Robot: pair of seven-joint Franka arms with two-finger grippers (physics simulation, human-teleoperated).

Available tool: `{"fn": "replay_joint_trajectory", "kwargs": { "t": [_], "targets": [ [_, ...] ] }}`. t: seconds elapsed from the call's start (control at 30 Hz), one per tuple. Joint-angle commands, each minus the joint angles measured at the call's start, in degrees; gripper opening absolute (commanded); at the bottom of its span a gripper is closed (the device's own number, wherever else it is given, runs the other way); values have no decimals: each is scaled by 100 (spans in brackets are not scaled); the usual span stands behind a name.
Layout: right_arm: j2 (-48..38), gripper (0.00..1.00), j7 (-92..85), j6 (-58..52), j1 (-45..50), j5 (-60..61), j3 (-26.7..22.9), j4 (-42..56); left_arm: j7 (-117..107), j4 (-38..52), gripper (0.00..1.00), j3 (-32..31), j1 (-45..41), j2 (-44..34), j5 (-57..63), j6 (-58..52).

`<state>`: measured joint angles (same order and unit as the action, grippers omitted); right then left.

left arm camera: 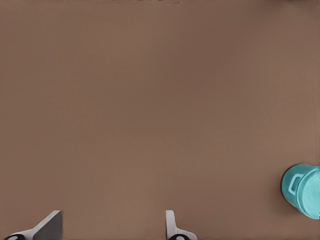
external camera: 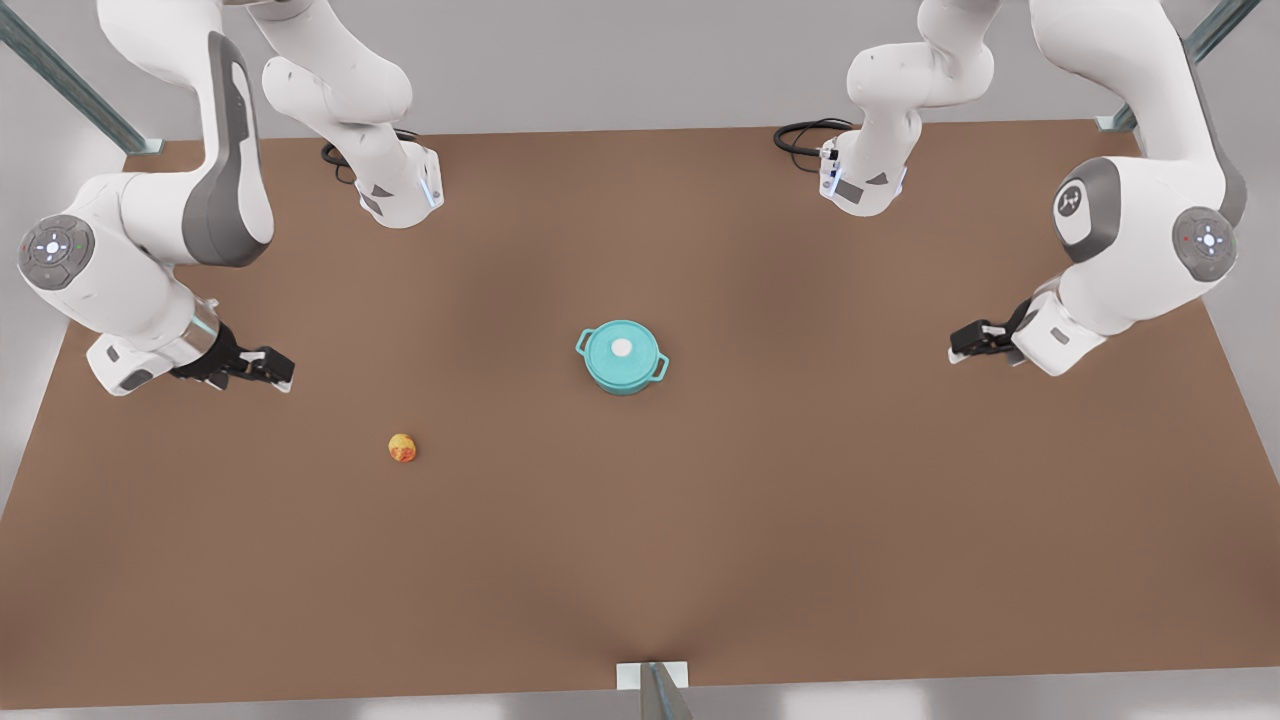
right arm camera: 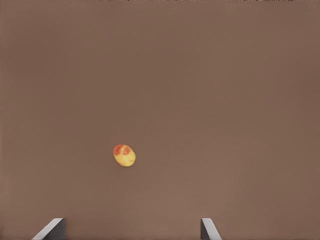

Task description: Open the pot lid and put the potato into the pot

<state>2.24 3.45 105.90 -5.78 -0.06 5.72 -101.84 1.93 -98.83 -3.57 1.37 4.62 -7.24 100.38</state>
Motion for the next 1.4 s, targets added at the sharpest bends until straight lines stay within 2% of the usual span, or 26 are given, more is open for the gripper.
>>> {"fn": "replay_joint_trajectory", "kwargs": {
  "t": [0.0,0.07,0.13,0.23,0.27,0.3,0.33,0.37,0.43,0.5,0.63,0.8,0.9,1.17,1.37],
  "targets": [
    [-4,100,139,71,42,-3,8,-3,115,4,100,-30,-13,4,20,236],
    [4,100,121,62,50,-3,17,-3,115,153,100,-47,-13,74,3,227],
    [144,100,77,71,471,-309,52,6,-217,171,100,-355,-188,136,151,166],
    [409,100,-141,88,1034,-354,61,287,-2914,145,100,-408,-1286,127,187,140],
    [461,100,-808,79,1044,-337,52,296,-3662,145,100,-416,-1769,136,205,140],
    [496,100,-1756,97,1044,-337,52,296,-4383,162,100,-416,-2411,337,512,209],
    [505,100,-1900,115,1052,-354,61,305,-4903,407,100,-416,-2860,680,618,227],
    [514,100,-1953,466,1061,-328,61,279,-5211,611,100,-416,-3142,927,583,236],
    [646,100,-1927,685,1184,-345,69,217,-6485,698,100,-452,-3722,1331,925,930],
    [786,100,-1953,1652,1158,-425,69,-301,-7373,1392,100,-452,-4126,2130,1110,957],
    [1305,100,-1909,3041,1123,-671,52,-802,-7558,2017,100,-443,-4188,2843,1523,966],
    [1780,100,-1892,3296,1123,-671,43,-829,-7725,2061,100,-443,-4487,2983,1611,939],
    [1894,100,-1953,3964,1044,-671,34,-1268,-7672,2052,100,-452,-4584,3361,1611,1344],
    [2386,100,-2287,3964,745,-618,26,-1330,-7655,1481,100,-452,-4847,3485,1866,2363],
    [2351,100,-2331,3973,789,-618,61,-1646,-7681,1340,100,-452,-4962,3537,1893,2381]
  ]
}}
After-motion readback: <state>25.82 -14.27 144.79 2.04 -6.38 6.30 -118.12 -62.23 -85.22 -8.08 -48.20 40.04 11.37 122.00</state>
